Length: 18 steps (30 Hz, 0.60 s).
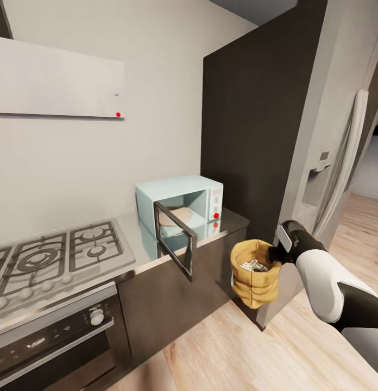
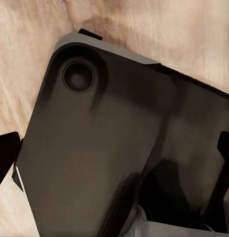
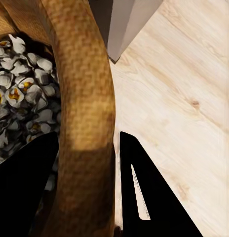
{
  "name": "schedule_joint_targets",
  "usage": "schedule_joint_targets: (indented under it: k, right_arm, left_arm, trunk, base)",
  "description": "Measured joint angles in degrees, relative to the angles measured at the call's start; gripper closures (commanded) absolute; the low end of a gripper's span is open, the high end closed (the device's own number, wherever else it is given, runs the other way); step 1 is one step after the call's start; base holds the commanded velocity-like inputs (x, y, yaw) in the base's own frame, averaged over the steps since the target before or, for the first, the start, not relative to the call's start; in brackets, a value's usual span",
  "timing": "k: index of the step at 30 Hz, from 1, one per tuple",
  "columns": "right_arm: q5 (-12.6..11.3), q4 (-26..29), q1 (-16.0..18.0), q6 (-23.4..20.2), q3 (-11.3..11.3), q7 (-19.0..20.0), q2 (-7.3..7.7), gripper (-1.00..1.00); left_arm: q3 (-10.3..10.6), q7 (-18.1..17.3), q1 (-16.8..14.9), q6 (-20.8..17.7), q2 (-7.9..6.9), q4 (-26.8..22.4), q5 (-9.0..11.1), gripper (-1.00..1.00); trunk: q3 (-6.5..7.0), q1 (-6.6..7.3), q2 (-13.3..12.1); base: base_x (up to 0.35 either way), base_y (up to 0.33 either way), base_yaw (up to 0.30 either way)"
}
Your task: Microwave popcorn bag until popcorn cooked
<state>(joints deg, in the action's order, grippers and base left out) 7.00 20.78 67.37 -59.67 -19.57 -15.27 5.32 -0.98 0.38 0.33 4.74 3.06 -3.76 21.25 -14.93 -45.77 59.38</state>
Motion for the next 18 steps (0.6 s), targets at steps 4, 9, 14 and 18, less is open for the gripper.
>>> schedule_joint_targets:
  k: [4, 9, 14, 18]
  right_arm:
    - [-0.02, 0.0, 0.0, -0.01, 0.0, -0.02, 0.01, 1.0]
    - [-0.06, 0.0, 0.0, -0.01, 0.0, -0.01, 0.07, 1.0]
    - [-0.07, -0.01, -0.01, 0.0, 0.0, 0.01, 0.02, 1.0]
    - [-0.12, -0.09, 0.0, 0.02, 0.01, -0.01, -0.01, 1.0]
  left_arm:
    - [0.0, -0.03, 0.0, 0.01, 0.0, 0.0, -0.02, -1.0]
    - [0.0, 0.01, 0.0, 0.01, 0.0, 0.0, -0.03, -1.0]
    - [-0.02, 0.02, 0.0, 0.02, 0.0, 0.0, 0.05, -1.0]
    - [-0.02, 0.02, 0.01, 0.01, 0.0, -0.01, 0.01, -1.0]
  trunk:
    - [0.0, 0.0, 0.0]
    - [0.0, 0.0, 0.0]
    - [0.0, -0.01, 0.0]
    - [0.0, -0.01, 0.0]
  base:
    - [0.0, -0.281, 0.0]
    - [-0.018, -0.276, 0.0]
    - [-0.089, -0.18, 0.001]
    - [-0.101, -0.145, 0.14]
